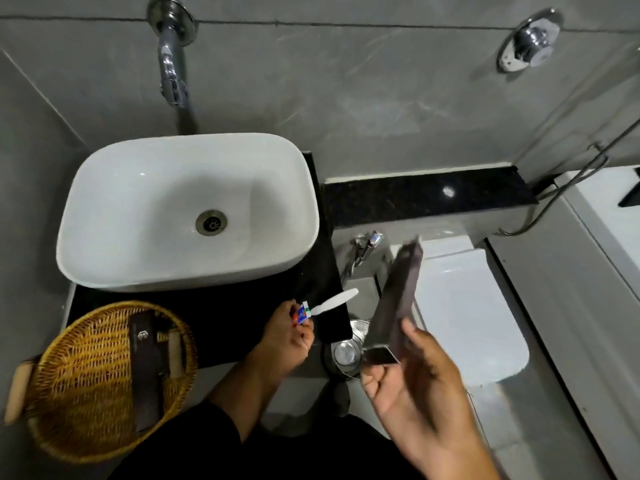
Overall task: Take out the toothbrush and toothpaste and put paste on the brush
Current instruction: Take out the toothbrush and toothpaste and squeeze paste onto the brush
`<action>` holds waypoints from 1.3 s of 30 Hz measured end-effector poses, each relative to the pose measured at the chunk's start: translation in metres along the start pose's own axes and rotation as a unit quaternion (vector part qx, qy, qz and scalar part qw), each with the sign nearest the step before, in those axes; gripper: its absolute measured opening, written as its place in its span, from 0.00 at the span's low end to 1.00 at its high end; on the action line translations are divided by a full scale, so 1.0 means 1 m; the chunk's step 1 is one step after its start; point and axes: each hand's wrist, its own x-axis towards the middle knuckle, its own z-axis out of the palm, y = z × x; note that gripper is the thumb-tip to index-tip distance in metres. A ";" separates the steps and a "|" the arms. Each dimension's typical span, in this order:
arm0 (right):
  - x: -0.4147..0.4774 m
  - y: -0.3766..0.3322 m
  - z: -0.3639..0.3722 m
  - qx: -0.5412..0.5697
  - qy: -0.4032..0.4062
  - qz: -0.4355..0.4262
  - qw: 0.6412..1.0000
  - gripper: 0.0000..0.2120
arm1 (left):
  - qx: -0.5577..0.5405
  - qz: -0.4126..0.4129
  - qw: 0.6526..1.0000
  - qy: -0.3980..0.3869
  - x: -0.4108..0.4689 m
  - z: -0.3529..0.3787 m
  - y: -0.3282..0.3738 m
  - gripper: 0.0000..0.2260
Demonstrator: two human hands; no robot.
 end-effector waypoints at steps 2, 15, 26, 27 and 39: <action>0.009 0.000 -0.017 -0.018 0.016 -0.014 1.000 0.21 | 0.009 0.006 1.000 -0.001 0.000 0.004 -0.003 0.14; 0.132 -0.015 -0.169 -0.548 0.281 -0.129 0.778 0.16 | 0.103 0.090 0.990 0.043 -0.009 0.015 -0.021 0.12; 0.150 0.000 -0.202 -0.575 0.318 0.006 0.754 0.37 | 0.110 0.111 0.986 0.056 -0.021 -0.004 -0.017 0.12; 0.146 0.001 -0.201 -0.576 0.307 0.012 0.757 0.34 | 0.117 0.116 0.985 0.060 -0.023 -0.005 -0.016 0.13; 0.053 0.006 -0.048 -0.462 -0.076 0.149 0.871 0.17 | 0.489 0.325 0.807 0.063 -0.057 0.008 -0.013 0.18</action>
